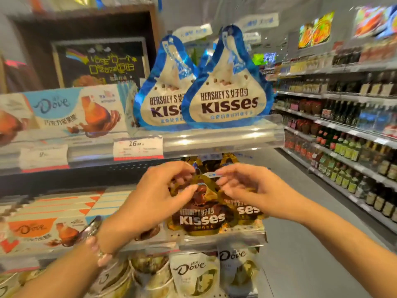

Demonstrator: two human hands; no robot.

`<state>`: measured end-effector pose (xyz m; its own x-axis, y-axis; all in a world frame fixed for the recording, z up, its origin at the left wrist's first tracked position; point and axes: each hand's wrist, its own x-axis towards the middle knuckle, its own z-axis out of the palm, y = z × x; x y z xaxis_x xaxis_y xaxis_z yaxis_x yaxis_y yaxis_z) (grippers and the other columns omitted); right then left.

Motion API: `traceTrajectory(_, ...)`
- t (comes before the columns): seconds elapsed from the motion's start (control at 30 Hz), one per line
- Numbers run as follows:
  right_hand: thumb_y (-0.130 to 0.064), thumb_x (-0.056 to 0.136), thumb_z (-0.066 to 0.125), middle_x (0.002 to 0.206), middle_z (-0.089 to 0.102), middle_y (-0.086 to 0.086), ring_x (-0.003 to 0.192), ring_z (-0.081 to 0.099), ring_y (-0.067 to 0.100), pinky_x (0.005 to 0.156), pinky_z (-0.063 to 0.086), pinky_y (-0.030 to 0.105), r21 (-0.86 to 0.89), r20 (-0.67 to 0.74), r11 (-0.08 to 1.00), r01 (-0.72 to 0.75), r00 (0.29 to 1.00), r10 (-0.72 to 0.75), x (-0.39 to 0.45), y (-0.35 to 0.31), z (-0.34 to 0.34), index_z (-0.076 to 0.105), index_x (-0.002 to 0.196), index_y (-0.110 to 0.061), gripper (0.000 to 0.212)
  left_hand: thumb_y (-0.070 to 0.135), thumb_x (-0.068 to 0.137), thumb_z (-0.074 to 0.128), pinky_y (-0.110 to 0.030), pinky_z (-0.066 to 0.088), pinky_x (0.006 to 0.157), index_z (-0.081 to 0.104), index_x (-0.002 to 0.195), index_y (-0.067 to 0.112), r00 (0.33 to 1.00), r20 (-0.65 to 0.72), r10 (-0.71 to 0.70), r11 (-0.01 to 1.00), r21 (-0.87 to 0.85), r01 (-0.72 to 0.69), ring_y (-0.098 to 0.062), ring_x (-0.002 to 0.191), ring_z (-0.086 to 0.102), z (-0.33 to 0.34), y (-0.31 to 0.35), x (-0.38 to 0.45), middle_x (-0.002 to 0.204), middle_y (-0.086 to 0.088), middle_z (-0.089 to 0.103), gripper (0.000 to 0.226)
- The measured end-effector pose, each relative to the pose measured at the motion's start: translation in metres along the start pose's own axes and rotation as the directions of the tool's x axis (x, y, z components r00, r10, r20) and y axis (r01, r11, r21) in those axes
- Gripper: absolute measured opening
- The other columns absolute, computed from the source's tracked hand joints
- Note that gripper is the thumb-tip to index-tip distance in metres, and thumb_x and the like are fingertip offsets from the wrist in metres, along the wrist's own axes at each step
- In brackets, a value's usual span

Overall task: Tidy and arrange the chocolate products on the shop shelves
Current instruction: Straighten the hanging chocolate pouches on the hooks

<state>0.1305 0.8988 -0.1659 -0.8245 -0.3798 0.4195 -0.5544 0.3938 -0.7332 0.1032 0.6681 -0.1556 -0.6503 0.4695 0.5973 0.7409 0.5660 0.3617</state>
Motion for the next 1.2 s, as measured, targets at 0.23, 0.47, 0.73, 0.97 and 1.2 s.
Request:
traceTrajectory(0.23,-0.007,0.082,0.062,0.112,0.056,0.006,0.104,0.05,0.011,0.092,0.038,0.02,-0.64,-0.435,0.731,0.238,0.672,-0.599,0.057,-0.054,-0.049,0.055,0.119,-0.007,0.038,0.013,0.079,0.065,-0.002,0.033,0.079,0.053,0.11,0.015,0.874,-0.455,0.173,0.977,0.189,-0.095,-0.001,0.09,0.046,-0.061,0.01,0.084,0.1,0.005,0.052,0.034)
traceTrajectory(0.47,-0.044,0.081,0.065,0.136,0.043,0.008,0.121,0.044,0.024,0.095,0.037,0.041,-0.633,-0.627,0.754,-0.176,0.687,-0.367,0.099,-0.057,-0.087,0.028,0.143,-0.017,0.077,0.026,0.081,0.068,-0.007,0.037,0.074,0.043,0.123,0.014,0.856,-0.513,-0.064,0.995,0.037,0.096,-0.008,0.095,0.048,-0.091,-0.001,0.144,0.107,0.002,0.048,0.051)
traceTrajectory(0.73,-0.042,0.087,0.059,0.115,0.059,0.0,0.1,0.057,0.017,0.085,0.048,0.037,-0.383,-0.658,0.921,-0.069,0.721,-0.219,0.121,-0.05,-0.092,0.043,0.13,-0.015,0.053,0.03,0.083,0.069,-0.034,0.053,0.074,0.063,0.103,-0.001,0.893,-0.307,-0.329,0.93,-0.272,0.249,-0.02,0.086,0.065,-0.09,0.004,0.166,0.096,-0.011,0.068,0.037)
traceTrajectory(0.97,-0.031,0.089,0.06,0.079,0.059,0.001,0.07,0.054,0.016,0.063,0.044,0.034,-0.374,-0.652,0.927,-0.028,0.718,-0.242,0.134,-0.05,-0.1,0.061,0.09,-0.008,0.023,0.027,0.091,0.057,-0.034,0.054,0.073,0.061,0.108,-0.004,0.907,-0.188,-0.377,0.903,-0.292,0.315,-0.021,0.085,0.067,-0.094,0.006,0.165,0.099,-0.014,0.069,0.035)
traceTrajectory(1.2,-0.034,0.09,0.058,0.091,0.064,0.005,0.08,0.06,0.02,0.068,0.051,0.034,-0.376,-0.662,0.927,-0.001,0.701,-0.267,0.134,-0.042,-0.097,0.06,0.101,-0.009,0.027,0.028,0.092,0.056,-0.028,0.057,0.065,0.064,0.104,0.003,0.919,-0.158,-0.362,0.904,-0.301,0.304,-0.018,0.081,0.07,-0.095,-0.001,0.164,0.093,-0.008,0.072,0.029)
